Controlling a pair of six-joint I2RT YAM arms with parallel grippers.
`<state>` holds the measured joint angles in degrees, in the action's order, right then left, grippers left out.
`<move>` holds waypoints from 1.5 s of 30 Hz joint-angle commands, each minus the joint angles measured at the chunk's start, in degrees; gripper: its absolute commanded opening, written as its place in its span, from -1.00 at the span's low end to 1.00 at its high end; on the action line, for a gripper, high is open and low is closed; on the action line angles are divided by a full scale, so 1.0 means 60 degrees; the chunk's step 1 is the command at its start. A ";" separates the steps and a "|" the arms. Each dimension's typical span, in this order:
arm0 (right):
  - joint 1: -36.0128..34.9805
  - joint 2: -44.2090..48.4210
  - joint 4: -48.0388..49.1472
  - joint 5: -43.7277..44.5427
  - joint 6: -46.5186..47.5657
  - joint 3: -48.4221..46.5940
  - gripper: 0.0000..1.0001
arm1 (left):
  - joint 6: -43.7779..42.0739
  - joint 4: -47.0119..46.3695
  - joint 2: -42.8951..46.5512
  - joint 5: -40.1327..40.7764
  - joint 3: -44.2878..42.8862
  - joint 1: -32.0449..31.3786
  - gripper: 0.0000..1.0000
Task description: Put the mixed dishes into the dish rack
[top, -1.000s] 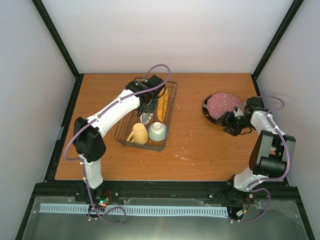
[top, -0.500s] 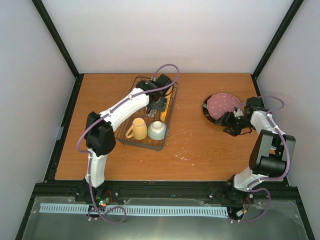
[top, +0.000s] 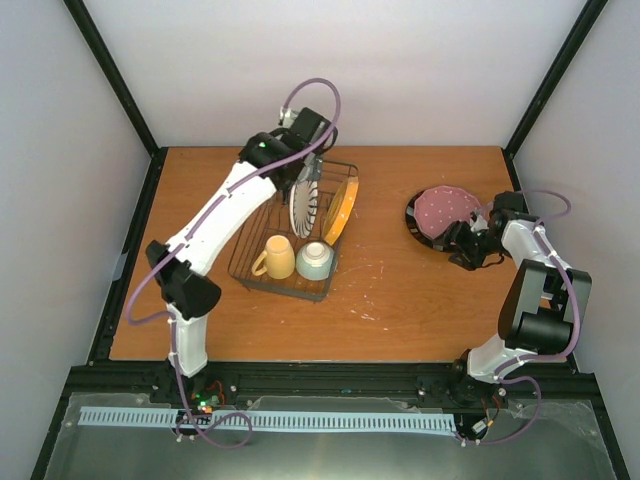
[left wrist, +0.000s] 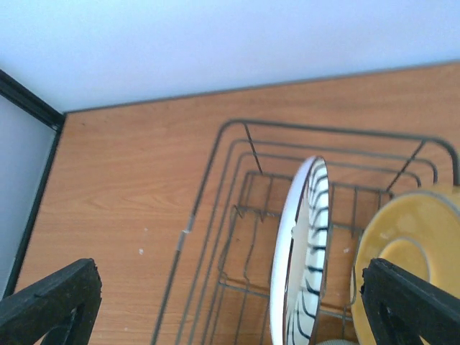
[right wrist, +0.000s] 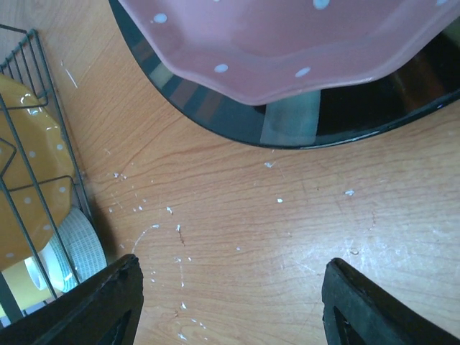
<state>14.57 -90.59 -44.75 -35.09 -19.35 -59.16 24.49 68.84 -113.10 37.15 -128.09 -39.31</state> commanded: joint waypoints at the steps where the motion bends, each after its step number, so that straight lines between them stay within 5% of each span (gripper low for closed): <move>1: -0.0033 0.0050 0.0101 0.0521 -0.0283 -0.0342 0.34 | -0.0002 -0.0103 0.1172 0.0856 -0.0062 -0.0047 0.99; 6: -0.0037 0.0043 0.0193 0.0319 -0.0549 -0.0447 0.34 | 0.0720 0.0355 0.1359 0.0728 0.1722 0.0346 0.97; 8: -0.0029 0.0046 0.0131 0.0348 -0.0546 -0.0530 0.34 | 0.1431 0.0752 0.1181 0.0762 0.2576 0.0479 0.61; 9: -0.0028 0.0060 0.0105 0.0380 -0.0516 -0.0576 0.33 | 0.1659 0.0783 0.1108 0.0792 0.2993 0.0524 0.11; 12: -0.0032 0.0110 -0.0002 0.0466 -0.0446 -0.0628 0.31 | 0.1765 0.0321 0.0924 0.0306 0.4016 0.0665 -0.36; 39: -0.0039 0.0233 0.0251 0.0155 -0.0386 -0.0088 0.30 | -0.0679 -0.4269 0.0412 -0.2455 0.4178 0.0257 -0.30; 45: -0.0040 0.0216 0.0281 0.0205 -0.0352 -0.0043 0.30 | -0.0595 -0.4236 0.0078 -0.2723 0.3763 -0.0174 -0.30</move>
<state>14.59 -90.41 -43.83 -33.65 -21.89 -60.16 21.89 45.87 -111.81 23.29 -101.62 -38.79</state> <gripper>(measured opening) 0.651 0.351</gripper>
